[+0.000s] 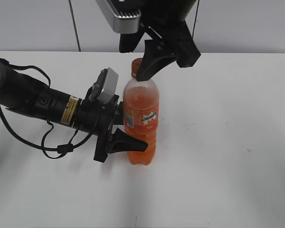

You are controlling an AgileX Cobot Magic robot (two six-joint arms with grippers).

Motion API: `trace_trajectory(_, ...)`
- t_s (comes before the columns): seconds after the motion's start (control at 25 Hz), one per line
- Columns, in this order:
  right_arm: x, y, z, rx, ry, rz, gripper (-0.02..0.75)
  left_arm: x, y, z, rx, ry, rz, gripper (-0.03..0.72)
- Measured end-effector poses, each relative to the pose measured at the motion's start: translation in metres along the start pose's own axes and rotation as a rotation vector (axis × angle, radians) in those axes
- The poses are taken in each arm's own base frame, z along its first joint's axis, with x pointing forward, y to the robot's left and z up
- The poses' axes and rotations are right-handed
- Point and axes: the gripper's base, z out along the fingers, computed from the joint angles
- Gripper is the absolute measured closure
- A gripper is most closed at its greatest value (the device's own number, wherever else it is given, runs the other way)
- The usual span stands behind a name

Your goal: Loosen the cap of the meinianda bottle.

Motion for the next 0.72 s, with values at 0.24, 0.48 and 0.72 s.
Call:
trace_trajectory(0.24, -0.001, 0.001, -0.006, 0.015, -0.004, 0.137, 0.256, 0.000, 0.000, 0.000, 0.001, -0.001, -0.001, 0.284)
trace_trajectory(0.48, -0.006, 0.005, -0.030, 0.062, -0.034, 0.697, 0.255, 0.000, 0.000, 0.000, 0.001, -0.001, -0.001, 0.284)
trace_trajectory(0.72, -0.003, 0.004, -0.031, 0.084, -0.027, 1.396, 0.255, 0.000, 0.000, 0.000, 0.001, -0.001, -0.001, 0.284)
